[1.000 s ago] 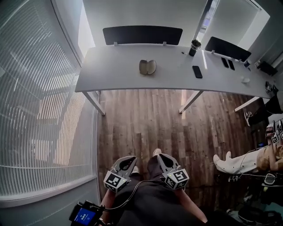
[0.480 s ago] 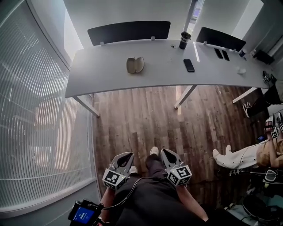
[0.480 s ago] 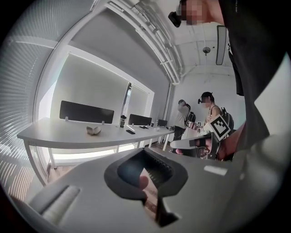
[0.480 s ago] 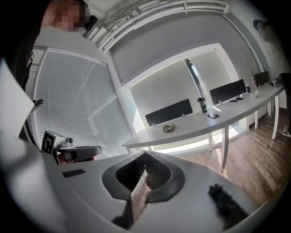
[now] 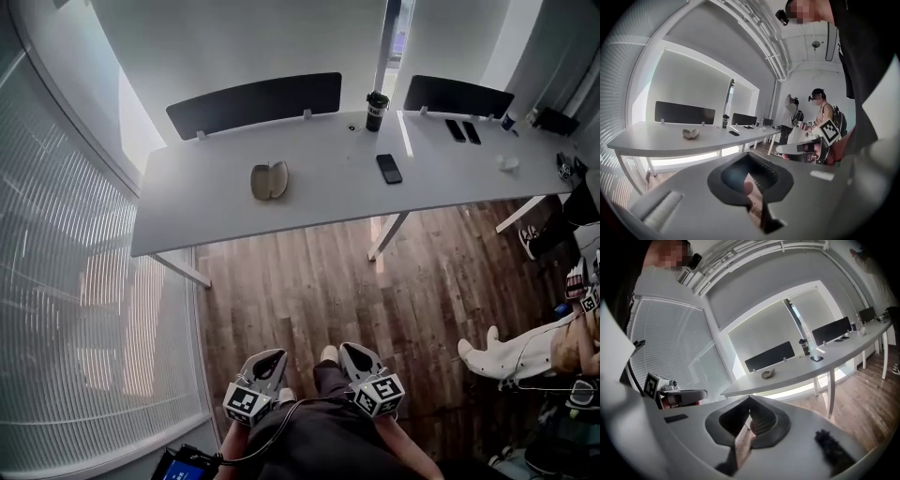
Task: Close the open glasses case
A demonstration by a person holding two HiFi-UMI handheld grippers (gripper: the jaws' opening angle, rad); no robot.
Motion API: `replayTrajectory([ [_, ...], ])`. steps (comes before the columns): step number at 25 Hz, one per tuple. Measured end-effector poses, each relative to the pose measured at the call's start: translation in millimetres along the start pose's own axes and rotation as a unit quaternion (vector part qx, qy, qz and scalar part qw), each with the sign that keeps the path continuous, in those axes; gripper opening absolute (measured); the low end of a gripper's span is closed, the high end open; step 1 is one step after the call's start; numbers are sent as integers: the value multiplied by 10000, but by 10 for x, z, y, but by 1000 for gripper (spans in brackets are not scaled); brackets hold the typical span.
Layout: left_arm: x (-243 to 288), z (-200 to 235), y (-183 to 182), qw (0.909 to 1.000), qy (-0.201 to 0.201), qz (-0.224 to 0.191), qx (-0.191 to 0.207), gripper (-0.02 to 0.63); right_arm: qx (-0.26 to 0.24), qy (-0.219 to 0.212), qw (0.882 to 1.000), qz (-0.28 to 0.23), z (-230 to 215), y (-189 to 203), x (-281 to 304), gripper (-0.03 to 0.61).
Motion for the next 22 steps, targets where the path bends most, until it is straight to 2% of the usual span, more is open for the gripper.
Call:
replayTrajectory([
  [6,458,97,-189,9994,114,312,64,6,45,45,9996,-290,-445,-419,261,5],
  [10,603,137,-209,9986,-242,464,87,5,11,125,9995,-306,-699,-579,304,5],
  [13,653,242,-240,9956,-547,704,303,5,44,161,9995,-273,-802,-624,360,5],
  [18,672,314,-519,9967,-718,374,-33,6,21,3,9999,-166,-819,-692,470,5],
  [22,766,453,-523,9969,-754,191,-111,6,-72,-115,9998,-173,-847,-691,681,5],
])
Point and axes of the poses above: the fingertips, and each gripper's own axes: x forward along the fingers, z to its left, y out of its underside, the point moved 6 cm from there along -x, backward along the fingers, and after that the axes turned 7 degrees about -z, right-handed, at the moved point
